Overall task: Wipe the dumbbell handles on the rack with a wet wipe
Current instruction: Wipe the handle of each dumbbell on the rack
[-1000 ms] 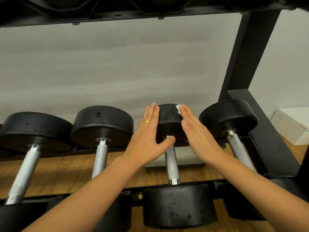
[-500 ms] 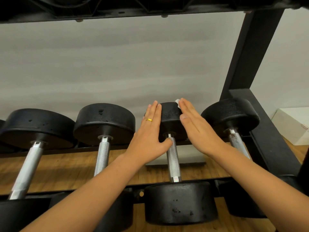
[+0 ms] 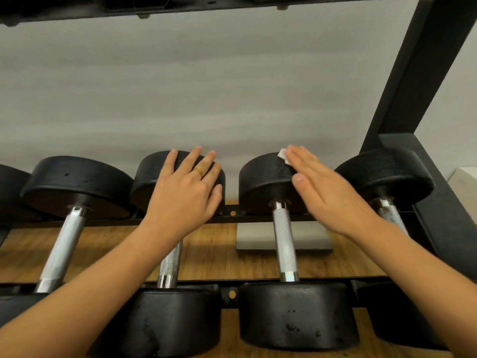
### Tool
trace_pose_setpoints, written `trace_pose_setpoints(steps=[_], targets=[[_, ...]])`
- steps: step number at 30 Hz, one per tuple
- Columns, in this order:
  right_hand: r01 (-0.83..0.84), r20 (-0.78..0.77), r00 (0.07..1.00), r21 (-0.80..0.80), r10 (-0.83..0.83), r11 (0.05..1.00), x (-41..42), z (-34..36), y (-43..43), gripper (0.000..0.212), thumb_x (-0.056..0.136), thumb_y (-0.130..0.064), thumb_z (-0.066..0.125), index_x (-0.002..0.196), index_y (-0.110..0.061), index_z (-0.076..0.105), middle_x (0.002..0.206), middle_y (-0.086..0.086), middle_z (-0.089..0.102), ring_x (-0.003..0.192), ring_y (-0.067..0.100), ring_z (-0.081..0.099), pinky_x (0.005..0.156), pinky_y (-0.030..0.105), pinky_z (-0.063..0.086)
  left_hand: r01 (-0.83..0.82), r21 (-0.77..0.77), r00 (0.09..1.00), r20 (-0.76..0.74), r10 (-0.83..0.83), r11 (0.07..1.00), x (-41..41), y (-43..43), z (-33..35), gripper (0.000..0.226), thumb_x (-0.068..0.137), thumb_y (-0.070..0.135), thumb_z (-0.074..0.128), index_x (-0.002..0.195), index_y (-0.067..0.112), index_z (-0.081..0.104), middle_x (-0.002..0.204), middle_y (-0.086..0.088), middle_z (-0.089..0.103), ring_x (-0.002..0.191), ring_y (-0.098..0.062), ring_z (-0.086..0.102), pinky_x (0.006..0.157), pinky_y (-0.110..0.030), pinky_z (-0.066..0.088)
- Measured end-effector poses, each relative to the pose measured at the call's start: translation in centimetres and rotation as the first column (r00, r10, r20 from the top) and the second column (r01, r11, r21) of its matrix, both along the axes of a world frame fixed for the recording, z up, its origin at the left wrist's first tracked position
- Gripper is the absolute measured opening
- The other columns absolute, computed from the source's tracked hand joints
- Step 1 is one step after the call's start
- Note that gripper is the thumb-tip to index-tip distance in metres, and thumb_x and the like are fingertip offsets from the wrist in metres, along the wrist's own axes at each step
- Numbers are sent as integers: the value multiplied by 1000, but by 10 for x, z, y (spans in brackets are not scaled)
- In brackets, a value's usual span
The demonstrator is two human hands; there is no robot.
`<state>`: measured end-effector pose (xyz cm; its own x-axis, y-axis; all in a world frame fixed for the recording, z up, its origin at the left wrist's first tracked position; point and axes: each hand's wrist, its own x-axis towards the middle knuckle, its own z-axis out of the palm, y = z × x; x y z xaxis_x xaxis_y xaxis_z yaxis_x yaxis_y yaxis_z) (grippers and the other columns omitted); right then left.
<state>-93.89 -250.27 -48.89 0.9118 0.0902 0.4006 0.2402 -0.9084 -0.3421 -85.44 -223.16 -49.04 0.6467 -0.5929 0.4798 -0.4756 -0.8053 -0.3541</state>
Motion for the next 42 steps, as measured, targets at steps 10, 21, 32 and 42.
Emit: trace_pose_setpoints(steps=[10, 21, 32, 42], targets=[[12, -62, 998, -3, -12, 1000, 7, 15, 14, 55, 108, -46, 17, 159, -26, 19, 166, -13, 15, 150, -4, 3, 116, 15, 5, -15, -80, 999, 30, 18, 997, 0, -6, -2, 51, 100, 40, 40, 135, 15, 68, 146, -8, 60, 143, -29, 48, 120, -57, 32], [-57, -136, 991, -381, 5, 923, 16, 25, 37, 71, 98, -58, 3, 160, -25, 7, 168, -7, 4, 153, 7, -9, 123, 28, 0, -42, -161, 998, 30, 47, 986, 1, 1, 2, 62, 98, 51, 43, 142, 10, 60, 149, -11, 57, 144, -29, 47, 118, -61, 33], [-154, -187, 981, -634, 43, 758, 25, 44, 54, 73, 102, -62, 24, 161, -21, 7, 169, -2, 5, 154, 15, -8, 120, 28, -3, -17, -202, 1000, 17, 21, 979, 0, 4, -1, 61, 96, 50, 52, 142, 10, 60, 151, -10, 55, 145, -28, 45, 119, -60, 31], [-158, -176, 984, -796, 25, 584, 23, 37, 75, 81, 99, -61, 35, 160, -13, 11, 168, 10, 10, 155, 26, 0, 119, 36, -4, 1, -205, 1000, 6, 0, 979, 2, 7, 0, 62, 99, 53, 46, 145, 12, 58, 154, -8, 52, 148, -26, 41, 121, -59, 29]])
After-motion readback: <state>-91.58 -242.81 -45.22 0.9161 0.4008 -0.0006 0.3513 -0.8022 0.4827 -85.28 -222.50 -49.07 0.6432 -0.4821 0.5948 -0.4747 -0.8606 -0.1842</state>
